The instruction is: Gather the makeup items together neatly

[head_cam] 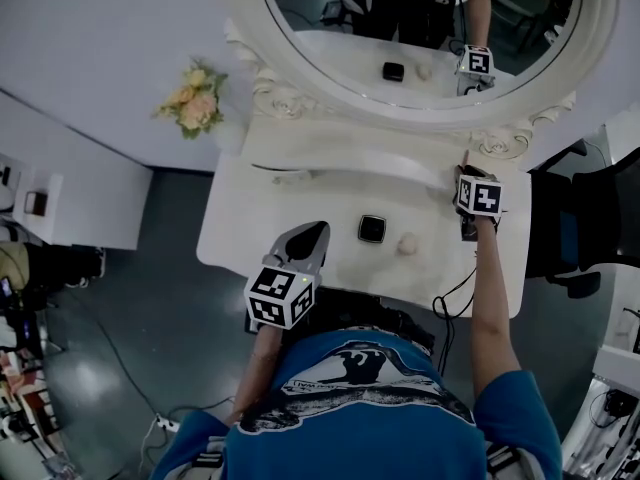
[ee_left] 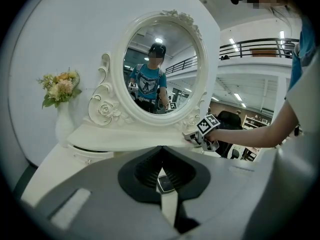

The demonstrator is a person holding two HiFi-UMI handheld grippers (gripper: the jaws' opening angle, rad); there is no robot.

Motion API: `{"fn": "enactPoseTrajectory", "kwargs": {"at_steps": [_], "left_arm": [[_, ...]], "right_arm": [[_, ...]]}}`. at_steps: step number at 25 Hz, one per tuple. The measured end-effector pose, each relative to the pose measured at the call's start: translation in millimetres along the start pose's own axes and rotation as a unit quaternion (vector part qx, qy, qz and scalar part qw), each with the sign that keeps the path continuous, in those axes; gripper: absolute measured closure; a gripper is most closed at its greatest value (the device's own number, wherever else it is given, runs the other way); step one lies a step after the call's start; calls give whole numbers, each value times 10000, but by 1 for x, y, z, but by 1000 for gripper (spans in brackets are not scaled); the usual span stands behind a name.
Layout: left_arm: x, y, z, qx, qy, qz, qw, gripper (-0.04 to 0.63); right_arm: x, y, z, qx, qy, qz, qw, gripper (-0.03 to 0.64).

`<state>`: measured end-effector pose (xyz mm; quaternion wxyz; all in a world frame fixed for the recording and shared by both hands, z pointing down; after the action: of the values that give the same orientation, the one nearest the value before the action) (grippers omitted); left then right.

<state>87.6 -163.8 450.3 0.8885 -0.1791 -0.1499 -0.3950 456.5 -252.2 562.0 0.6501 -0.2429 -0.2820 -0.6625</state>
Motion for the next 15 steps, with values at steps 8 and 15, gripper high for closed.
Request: {"fn": "enactPoseTrajectory", "kwargs": {"at_steps": [8, 15], "left_arm": [[-4, -15, -1, -3, 2, 105, 9999, 581], [-8, -26, 1, 6, -36, 230, 9997, 581]], "right_arm": [[-1, -4, 3, 233, 195, 280, 9991, 565], [-13, -8, 14, 1291, 485, 457, 9894, 568]]}}
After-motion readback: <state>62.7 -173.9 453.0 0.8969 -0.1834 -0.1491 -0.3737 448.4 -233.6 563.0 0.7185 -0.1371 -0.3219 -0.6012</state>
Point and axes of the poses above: the fingertips, and each gripper's own axes: x forward along the fingers, y to its right, z out of its underside, the point moved 2 cm from there along -x, backward along the fingers, and after that the axes turned 6 degrees about -z, right-handed, at the moved point
